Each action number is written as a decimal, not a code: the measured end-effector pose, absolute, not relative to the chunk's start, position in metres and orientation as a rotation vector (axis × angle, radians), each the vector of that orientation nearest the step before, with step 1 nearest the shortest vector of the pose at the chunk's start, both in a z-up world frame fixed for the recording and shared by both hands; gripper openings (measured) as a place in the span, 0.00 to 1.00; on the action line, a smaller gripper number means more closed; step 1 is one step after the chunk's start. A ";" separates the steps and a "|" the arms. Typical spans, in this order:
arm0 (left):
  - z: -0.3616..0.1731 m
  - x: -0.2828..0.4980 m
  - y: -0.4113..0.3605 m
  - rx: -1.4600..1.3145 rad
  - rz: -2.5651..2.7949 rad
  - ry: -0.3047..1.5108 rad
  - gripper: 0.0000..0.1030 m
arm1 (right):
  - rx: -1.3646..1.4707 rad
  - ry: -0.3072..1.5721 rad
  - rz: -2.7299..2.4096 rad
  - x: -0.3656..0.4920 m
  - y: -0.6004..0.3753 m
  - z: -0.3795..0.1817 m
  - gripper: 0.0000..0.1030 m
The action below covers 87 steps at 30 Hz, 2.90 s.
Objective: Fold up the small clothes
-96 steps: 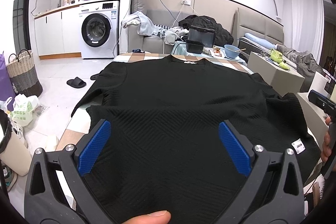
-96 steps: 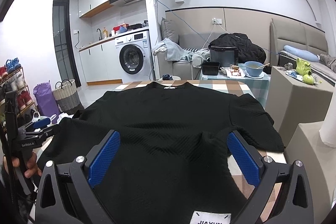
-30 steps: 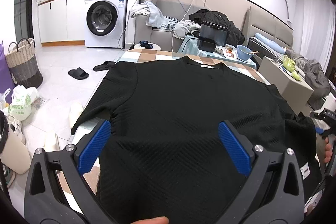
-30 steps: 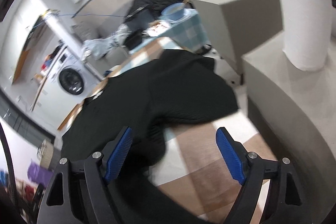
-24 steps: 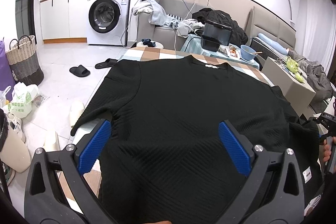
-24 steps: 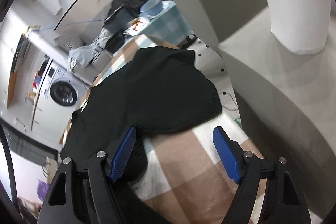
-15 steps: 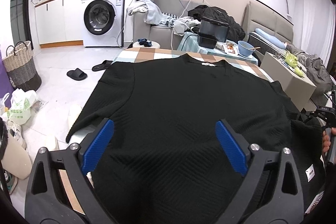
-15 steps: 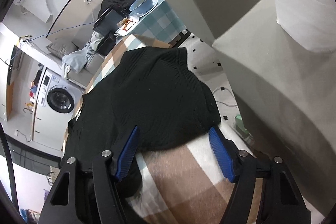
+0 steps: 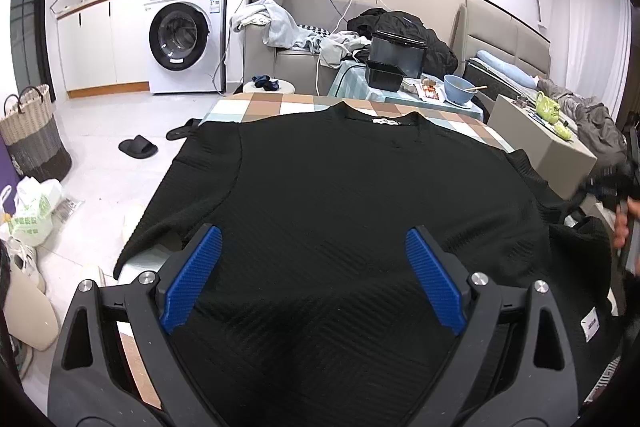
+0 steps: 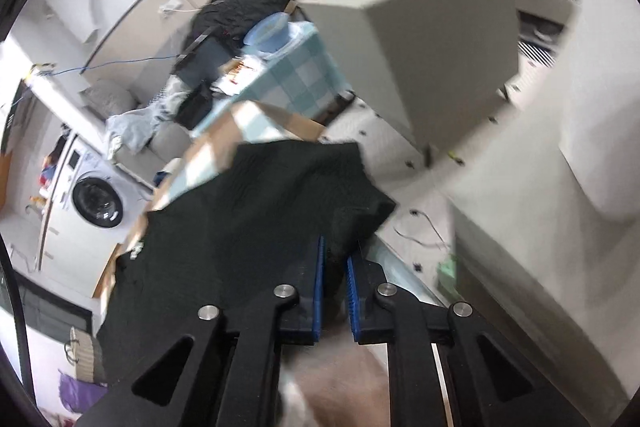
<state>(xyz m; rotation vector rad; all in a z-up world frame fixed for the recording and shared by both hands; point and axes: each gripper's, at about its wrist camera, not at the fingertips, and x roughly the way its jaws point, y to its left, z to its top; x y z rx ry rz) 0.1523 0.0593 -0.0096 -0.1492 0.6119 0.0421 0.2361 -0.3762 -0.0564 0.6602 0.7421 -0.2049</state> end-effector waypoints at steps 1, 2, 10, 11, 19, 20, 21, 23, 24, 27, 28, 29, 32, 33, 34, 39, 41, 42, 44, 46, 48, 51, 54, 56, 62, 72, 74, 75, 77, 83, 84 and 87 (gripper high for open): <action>-0.009 0.152 0.059 -0.149 0.040 0.610 0.90 | 0.649 0.715 -0.164 0.243 -0.368 -0.044 0.09; -0.009 0.152 0.058 -0.143 0.041 0.604 0.90 | 0.638 0.695 -0.119 0.250 -0.359 -0.034 0.09; -0.010 0.146 0.074 -0.148 0.103 0.613 0.90 | 0.448 0.725 0.347 0.287 -0.218 -0.008 0.09; -0.011 0.146 0.077 -0.158 0.110 0.615 0.90 | 0.426 0.764 0.376 0.289 -0.204 -0.016 0.10; -0.021 0.149 0.120 -0.275 0.181 0.639 0.90 | 0.393 0.944 0.379 0.288 -0.188 -0.064 0.39; -0.024 0.149 0.127 -0.305 0.191 0.642 0.90 | 0.406 0.947 0.353 0.287 -0.190 -0.068 0.40; -0.027 0.150 0.134 -0.328 0.197 0.644 0.90 | 0.396 0.960 0.329 0.285 -0.191 -0.073 0.41; -0.032 0.152 0.148 -0.383 0.207 0.652 0.90 | 0.355 1.002 0.289 0.284 -0.188 -0.084 0.41; -0.035 0.152 0.156 -0.411 0.216 0.656 0.90 | 0.344 1.026 0.242 0.283 -0.192 -0.089 0.41; -0.043 0.149 0.180 -0.489 0.258 0.653 0.90 | 0.373 0.989 0.214 0.273 -0.206 -0.084 0.41; -0.046 0.148 0.190 -0.517 0.273 0.655 0.90 | 0.386 0.970 0.211 0.269 -0.210 -0.080 0.42; -0.050 0.146 0.201 -0.554 0.290 0.656 0.90 | 0.397 0.950 0.206 0.264 -0.213 -0.077 0.44; -0.064 0.145 0.236 -0.662 0.324 0.674 0.87 | 0.421 0.915 0.221 0.250 -0.217 -0.067 0.52; -0.070 0.147 0.249 -0.691 0.338 0.695 0.82 | 0.426 0.906 0.229 0.245 -0.218 -0.065 0.52; -0.078 0.148 0.261 -0.724 0.347 0.710 0.76 | 0.430 0.899 0.234 0.241 -0.221 -0.065 0.53; -0.122 0.149 0.322 -1.032 0.343 0.773 0.66 | 0.474 0.896 0.218 0.232 -0.231 -0.065 0.55; -0.134 0.149 0.335 -1.092 0.321 0.780 0.64 | 0.478 0.897 0.206 0.230 -0.234 -0.065 0.55; -0.140 0.149 0.341 -1.109 0.311 0.783 0.64 | 0.481 0.898 0.205 0.231 -0.234 -0.065 0.55; -0.150 0.155 0.346 -1.142 0.296 0.801 0.64 | 0.479 0.900 0.203 0.232 -0.231 -0.065 0.55; -0.161 0.163 0.347 -1.186 0.283 0.816 0.64 | 0.483 0.898 0.199 0.231 -0.232 -0.065 0.55; -0.170 0.173 0.349 -1.211 0.296 0.825 0.64 | 0.484 0.898 0.201 0.232 -0.231 -0.065 0.55; -0.180 0.189 0.350 -1.222 0.297 0.869 0.64 | 0.489 0.895 0.201 0.230 -0.231 -0.065 0.55; -0.182 0.195 0.344 -1.227 0.288 0.895 0.64 | 0.491 0.895 0.196 0.228 -0.231 -0.066 0.55; -0.187 0.198 0.342 -1.235 0.283 0.901 0.64 | 0.493 0.898 0.191 0.228 -0.232 -0.067 0.55; -0.174 0.205 0.336 -1.198 0.346 0.867 0.62 | 0.485 0.910 0.186 0.229 -0.230 -0.069 0.55; -0.097 0.229 0.308 -0.900 0.390 0.685 0.07 | 0.436 0.895 0.198 0.222 -0.229 -0.065 0.59; -0.081 0.236 0.297 -0.832 0.370 0.675 0.07 | 0.439 0.891 0.197 0.221 -0.229 -0.065 0.60; -0.073 0.238 0.290 -0.790 0.364 0.676 0.07 | 0.443 0.891 0.198 0.222 -0.230 -0.066 0.60; -0.067 0.241 0.283 -0.750 0.363 0.692 0.07 | 0.446 0.891 0.198 0.221 -0.230 -0.067 0.60; -0.073 0.231 0.295 -0.816 0.396 0.722 0.07 | 0.454 0.893 0.207 0.224 -0.233 -0.069 0.61; -0.078 0.227 0.298 -0.840 0.396 0.726 0.07 | 0.453 0.894 0.210 0.224 -0.232 -0.069 0.61; -0.090 0.214 0.306 -0.868 0.423 0.740 0.15 | 0.448 0.887 0.221 0.223 -0.231 -0.067 0.62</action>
